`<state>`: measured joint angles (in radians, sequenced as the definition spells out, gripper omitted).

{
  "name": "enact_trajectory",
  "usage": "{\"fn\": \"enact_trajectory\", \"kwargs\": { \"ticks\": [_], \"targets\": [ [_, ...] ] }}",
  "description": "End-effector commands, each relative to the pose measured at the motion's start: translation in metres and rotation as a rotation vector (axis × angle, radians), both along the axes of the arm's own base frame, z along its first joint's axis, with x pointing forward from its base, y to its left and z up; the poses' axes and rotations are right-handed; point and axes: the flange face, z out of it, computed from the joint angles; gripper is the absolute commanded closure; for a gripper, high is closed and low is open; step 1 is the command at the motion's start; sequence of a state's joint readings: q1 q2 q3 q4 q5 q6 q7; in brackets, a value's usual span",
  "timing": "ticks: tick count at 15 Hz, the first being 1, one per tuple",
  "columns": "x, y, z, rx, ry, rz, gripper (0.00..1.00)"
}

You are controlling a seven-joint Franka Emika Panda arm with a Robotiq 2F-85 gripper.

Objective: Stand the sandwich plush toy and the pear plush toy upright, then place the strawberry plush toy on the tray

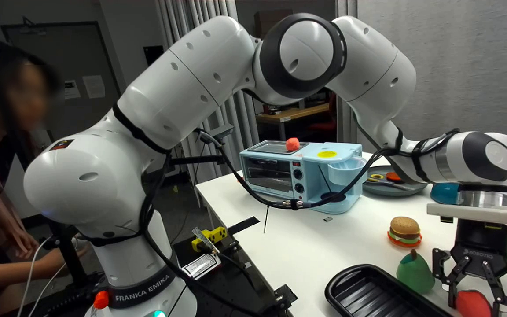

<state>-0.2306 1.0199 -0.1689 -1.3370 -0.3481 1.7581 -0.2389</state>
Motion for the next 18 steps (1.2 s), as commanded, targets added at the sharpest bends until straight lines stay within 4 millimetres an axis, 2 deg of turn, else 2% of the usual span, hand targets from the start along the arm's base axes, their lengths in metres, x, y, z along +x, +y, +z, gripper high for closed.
{"fn": "enact_trajectory", "kwargs": {
  "ticks": [1, 5, 6, 9, 13, 18],
  "targets": [
    [0.003, -0.008, -0.003, 0.012, -0.012, 0.023, 0.69],
    [0.004, -0.007, 0.004, 0.022, -0.04, 0.002, 0.96],
    [0.004, -0.006, 0.007, 0.021, -0.048, -0.002, 0.94],
    [0.003, -0.007, 0.023, 0.007, -0.072, -0.014, 0.97],
    [-0.001, -0.003, 0.042, 0.011, -0.095, -0.028, 0.95],
    [-0.025, 0.012, 0.051, 0.025, -0.079, -0.055, 0.95]
  ]
}}
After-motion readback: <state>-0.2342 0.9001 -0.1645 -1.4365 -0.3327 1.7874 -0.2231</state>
